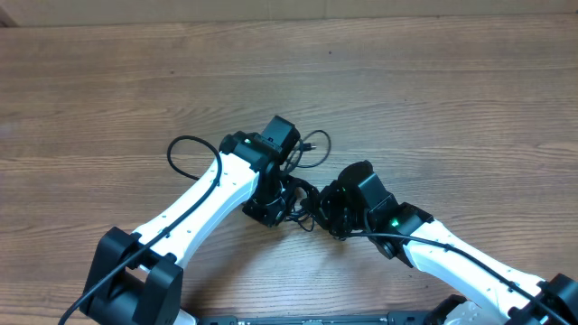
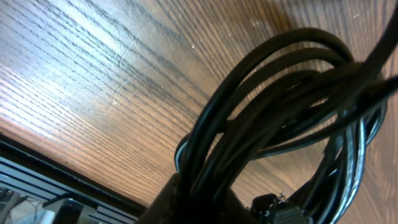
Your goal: Untangle cables
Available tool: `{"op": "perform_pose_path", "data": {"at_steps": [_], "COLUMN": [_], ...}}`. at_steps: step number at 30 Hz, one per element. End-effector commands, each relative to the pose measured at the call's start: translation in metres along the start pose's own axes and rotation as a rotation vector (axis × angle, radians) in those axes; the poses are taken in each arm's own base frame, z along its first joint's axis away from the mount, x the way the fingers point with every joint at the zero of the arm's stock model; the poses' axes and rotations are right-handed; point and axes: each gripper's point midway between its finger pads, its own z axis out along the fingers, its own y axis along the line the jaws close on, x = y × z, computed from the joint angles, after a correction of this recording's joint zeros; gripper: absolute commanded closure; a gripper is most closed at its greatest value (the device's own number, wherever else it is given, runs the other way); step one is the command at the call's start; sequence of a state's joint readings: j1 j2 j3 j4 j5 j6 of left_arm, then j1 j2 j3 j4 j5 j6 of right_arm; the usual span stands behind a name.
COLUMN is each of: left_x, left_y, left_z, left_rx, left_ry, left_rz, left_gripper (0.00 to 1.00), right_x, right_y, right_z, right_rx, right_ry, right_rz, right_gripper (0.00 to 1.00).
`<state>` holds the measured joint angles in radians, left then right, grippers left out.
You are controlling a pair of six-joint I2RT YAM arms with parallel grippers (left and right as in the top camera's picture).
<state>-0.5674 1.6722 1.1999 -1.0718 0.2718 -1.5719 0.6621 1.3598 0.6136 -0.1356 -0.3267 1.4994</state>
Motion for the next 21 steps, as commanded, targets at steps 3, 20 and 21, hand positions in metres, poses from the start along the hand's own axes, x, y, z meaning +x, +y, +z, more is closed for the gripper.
{"op": "perform_pose_path", "data": {"at_steps": [3, 20, 21], "left_x": [-0.011, -0.013, -0.013], "left_y": [0.001, -0.001, 0.000], "left_z": [0.003, 0.002, 0.002], "left_rx": [-0.008, 0.001, -0.001], "left_ry": [-0.062, -0.059, -0.058], "left_rz": [0.000, -0.105, -0.119], "left_gripper": [0.96, 0.96, 0.96], "right_x": [0.005, 0.003, 0.002], "right_y": [0.019, 0.009, 0.006], "right_z": [-0.003, -0.003, -0.003], "right_rx": [-0.042, 0.000, 0.012], "right_ry": [0.017, 0.005, -0.003], "right_rz": [-0.025, -0.017, -0.013], "right_gripper": [0.96, 0.56, 0.52]}}
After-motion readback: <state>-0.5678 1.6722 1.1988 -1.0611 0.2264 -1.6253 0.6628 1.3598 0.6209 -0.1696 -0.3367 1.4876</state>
